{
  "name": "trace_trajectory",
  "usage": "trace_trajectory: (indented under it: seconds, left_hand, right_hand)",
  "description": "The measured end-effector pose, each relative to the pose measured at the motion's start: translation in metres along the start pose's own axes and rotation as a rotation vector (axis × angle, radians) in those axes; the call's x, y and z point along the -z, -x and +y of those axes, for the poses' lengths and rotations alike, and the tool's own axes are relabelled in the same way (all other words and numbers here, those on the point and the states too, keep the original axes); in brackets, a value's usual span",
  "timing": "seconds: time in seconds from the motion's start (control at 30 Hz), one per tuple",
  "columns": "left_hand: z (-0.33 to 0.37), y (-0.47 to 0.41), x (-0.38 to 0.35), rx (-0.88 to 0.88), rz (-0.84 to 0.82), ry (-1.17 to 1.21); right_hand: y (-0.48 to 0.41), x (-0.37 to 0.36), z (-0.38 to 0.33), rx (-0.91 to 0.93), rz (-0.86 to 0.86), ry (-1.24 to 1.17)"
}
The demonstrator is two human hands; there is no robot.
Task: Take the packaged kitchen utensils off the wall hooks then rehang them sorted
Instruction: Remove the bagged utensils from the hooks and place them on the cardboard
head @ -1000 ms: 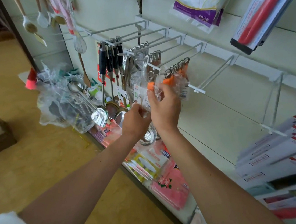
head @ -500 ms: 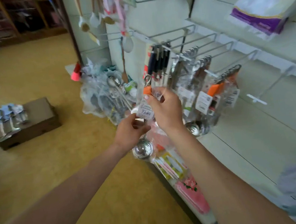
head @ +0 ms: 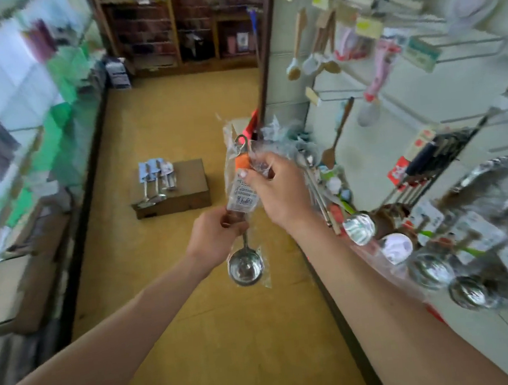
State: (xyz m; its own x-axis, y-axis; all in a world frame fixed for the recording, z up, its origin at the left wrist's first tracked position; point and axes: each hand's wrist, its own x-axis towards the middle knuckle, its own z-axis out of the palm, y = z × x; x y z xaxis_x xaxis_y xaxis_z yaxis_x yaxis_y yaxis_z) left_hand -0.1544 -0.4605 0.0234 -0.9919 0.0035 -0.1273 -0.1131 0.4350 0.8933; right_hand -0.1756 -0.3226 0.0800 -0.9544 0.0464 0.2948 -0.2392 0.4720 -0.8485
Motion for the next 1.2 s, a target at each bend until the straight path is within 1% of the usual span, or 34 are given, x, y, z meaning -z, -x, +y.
trace_trajectory:
  seconds: [0.1,0.27,0.47,0.77,0.97,1.1,1.2]
  left_hand:
    - [-0.005,-0.006,0.05,-0.004,0.039,-0.004]
    - [-0.02,-0.021,0.12,0.018,0.091,-0.033]
    - [-0.036,-0.037,0.177,0.03,0.124,-0.03]
    - [-0.054,-0.075,0.203,0.069,0.145,-0.029]
    - [-0.058,-0.117,0.209,0.106,0.191,-0.054]
    - [-0.055,-0.149,0.206,0.121,0.19,-0.089]
    - [-0.05,-0.171,0.206,0.122,0.199,-0.098]
  right_hand:
    - [-0.017,-0.04,-0.026,0.004,-0.049,-0.018]
    - [-0.04,-0.098,-0.064,0.033,-0.083,-0.044]
    - [-0.063,-0.151,-0.094,0.045,-0.123,-0.05]
    - [-0.1,-0.194,-0.091,0.033,-0.197,-0.053]
    - [-0.144,-0.217,-0.074,0.031,-0.222,-0.05]
    - [-0.175,-0.223,-0.061,0.028,-0.22,-0.018]
    - [-0.2,-0.227,-0.053,0.015,-0.235,-0.048]
